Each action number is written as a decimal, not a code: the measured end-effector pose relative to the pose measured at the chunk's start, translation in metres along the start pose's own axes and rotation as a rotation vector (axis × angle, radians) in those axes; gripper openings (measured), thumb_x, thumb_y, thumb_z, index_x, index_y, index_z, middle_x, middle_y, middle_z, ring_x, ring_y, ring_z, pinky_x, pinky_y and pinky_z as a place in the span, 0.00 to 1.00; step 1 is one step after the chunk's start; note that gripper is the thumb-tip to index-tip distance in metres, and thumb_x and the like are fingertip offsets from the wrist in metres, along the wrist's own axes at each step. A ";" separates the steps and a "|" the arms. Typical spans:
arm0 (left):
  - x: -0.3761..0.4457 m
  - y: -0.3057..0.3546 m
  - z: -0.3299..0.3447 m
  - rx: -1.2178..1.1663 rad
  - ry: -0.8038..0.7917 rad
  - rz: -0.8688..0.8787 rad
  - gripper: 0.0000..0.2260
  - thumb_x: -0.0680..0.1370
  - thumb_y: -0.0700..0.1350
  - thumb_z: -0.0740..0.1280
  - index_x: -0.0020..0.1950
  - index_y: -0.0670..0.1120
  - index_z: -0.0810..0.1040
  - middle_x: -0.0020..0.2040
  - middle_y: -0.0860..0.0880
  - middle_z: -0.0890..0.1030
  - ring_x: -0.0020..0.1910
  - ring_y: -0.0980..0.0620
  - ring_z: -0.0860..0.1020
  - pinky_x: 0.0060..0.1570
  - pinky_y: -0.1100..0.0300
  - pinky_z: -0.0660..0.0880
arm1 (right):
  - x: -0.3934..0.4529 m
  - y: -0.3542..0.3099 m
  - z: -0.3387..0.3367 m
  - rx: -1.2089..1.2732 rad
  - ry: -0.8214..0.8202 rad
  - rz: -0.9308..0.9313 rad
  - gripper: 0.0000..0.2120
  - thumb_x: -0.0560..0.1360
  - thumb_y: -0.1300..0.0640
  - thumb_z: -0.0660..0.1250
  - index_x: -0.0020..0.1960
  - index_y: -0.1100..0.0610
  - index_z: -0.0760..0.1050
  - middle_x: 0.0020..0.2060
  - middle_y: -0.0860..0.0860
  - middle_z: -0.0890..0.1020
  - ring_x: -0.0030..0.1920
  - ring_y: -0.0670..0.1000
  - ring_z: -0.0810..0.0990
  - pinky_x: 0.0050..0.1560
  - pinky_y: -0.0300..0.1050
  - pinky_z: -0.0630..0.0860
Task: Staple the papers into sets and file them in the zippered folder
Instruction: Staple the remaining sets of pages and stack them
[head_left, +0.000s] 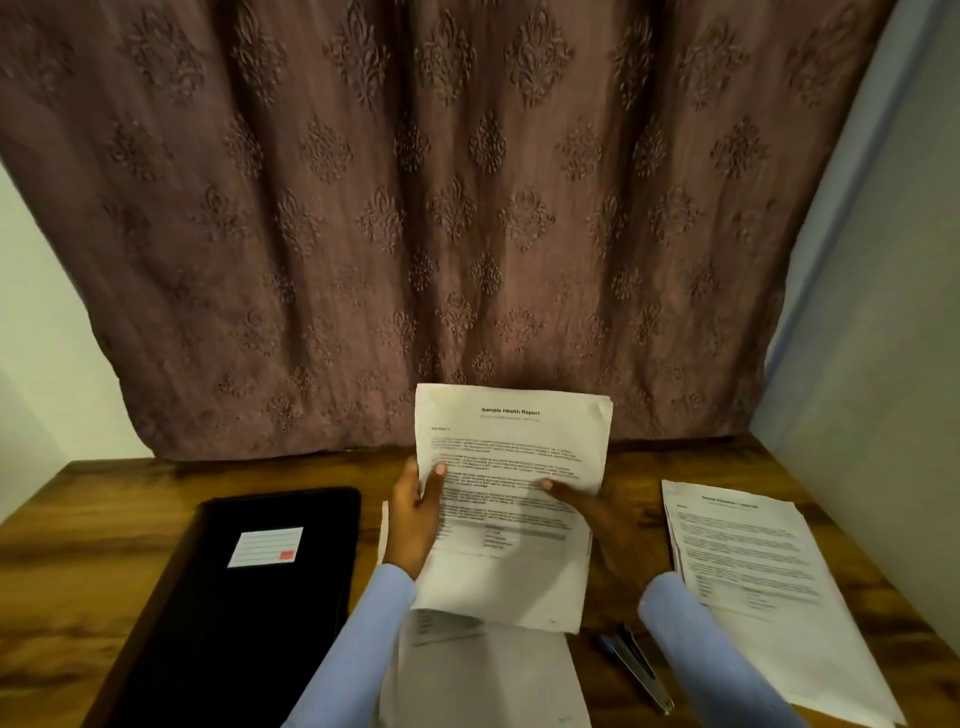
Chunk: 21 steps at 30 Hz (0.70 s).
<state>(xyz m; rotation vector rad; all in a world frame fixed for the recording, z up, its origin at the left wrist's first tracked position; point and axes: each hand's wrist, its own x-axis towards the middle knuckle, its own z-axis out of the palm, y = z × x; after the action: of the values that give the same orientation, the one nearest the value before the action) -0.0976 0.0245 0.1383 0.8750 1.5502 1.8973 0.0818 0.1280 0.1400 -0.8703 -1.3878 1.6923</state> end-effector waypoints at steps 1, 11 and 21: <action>0.003 0.002 0.005 -0.006 -0.011 0.004 0.09 0.80 0.42 0.61 0.59 0.49 0.74 0.52 0.55 0.81 0.48 0.60 0.81 0.39 0.69 0.77 | 0.000 -0.003 -0.004 0.002 0.006 -0.005 0.15 0.69 0.63 0.72 0.55 0.57 0.78 0.49 0.52 0.84 0.48 0.52 0.84 0.43 0.45 0.80; 0.015 -0.024 0.117 0.053 -0.303 -0.160 0.10 0.78 0.40 0.65 0.58 0.42 0.72 0.52 0.47 0.80 0.47 0.51 0.80 0.42 0.63 0.79 | -0.040 -0.002 -0.113 -0.056 0.381 -0.069 0.15 0.71 0.68 0.69 0.56 0.60 0.76 0.50 0.53 0.83 0.49 0.53 0.83 0.45 0.44 0.81; -0.067 -0.096 0.262 0.245 -0.565 -0.495 0.10 0.75 0.30 0.64 0.55 0.37 0.77 0.49 0.46 0.78 0.49 0.49 0.77 0.36 0.69 0.72 | -0.120 0.024 -0.270 -0.129 0.681 0.148 0.25 0.68 0.65 0.73 0.63 0.62 0.69 0.55 0.61 0.80 0.52 0.61 0.81 0.52 0.60 0.79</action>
<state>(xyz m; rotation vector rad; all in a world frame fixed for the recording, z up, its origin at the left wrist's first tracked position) 0.1459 0.1595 0.0684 0.9192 1.4737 1.0160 0.3702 0.1441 0.0734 -1.4813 -0.9795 1.2297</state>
